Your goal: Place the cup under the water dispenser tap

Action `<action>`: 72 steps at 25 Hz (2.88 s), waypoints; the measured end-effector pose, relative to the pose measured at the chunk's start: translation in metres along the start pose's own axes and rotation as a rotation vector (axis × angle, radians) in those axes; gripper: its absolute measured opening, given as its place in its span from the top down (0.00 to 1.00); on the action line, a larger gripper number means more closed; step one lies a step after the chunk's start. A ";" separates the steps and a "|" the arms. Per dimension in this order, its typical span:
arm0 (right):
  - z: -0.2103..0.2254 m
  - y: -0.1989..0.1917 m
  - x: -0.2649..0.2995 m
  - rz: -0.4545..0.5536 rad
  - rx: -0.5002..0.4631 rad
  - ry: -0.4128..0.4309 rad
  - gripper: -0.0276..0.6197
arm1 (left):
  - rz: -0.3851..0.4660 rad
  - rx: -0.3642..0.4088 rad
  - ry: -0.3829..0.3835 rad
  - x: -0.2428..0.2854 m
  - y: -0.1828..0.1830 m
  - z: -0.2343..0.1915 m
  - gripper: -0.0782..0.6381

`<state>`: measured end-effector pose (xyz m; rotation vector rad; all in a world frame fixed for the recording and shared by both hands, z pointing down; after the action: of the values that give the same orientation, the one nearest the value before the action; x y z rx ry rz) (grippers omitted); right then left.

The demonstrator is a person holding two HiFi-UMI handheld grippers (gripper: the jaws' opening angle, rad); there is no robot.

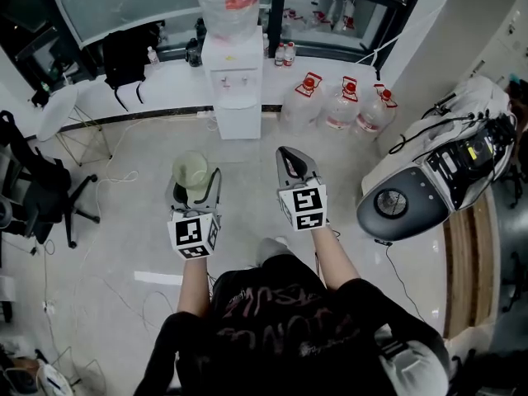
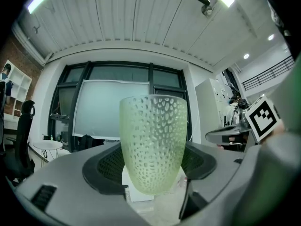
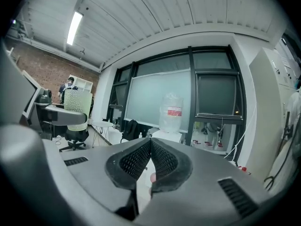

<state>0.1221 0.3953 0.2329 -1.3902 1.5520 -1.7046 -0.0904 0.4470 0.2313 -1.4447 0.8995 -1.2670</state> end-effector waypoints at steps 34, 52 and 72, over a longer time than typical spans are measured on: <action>0.139 0.037 0.265 -0.059 0.055 0.085 0.93 | -0.091 0.036 0.043 0.269 0.045 -0.044 0.40; 0.163 0.051 0.329 -0.061 0.058 0.136 0.94 | -0.122 0.058 0.066 0.327 0.056 -0.060 0.40; 0.140 0.074 0.447 -0.127 0.068 0.006 0.94 | -0.136 0.054 -0.110 0.450 0.045 -0.155 0.40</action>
<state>0.0466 -0.0667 0.3116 -1.4783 1.4219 -1.8194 -0.1569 -0.0209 0.3014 -1.5387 0.6983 -1.2877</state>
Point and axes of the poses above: the fingertips, and each gripper's own axes: x forward along the fingers, z to its right, y out of its top, the point moved 4 cm from there along -x, backward along the fingers, and after that the axes turned 13 degrees about -z, right-handed, at the moved point
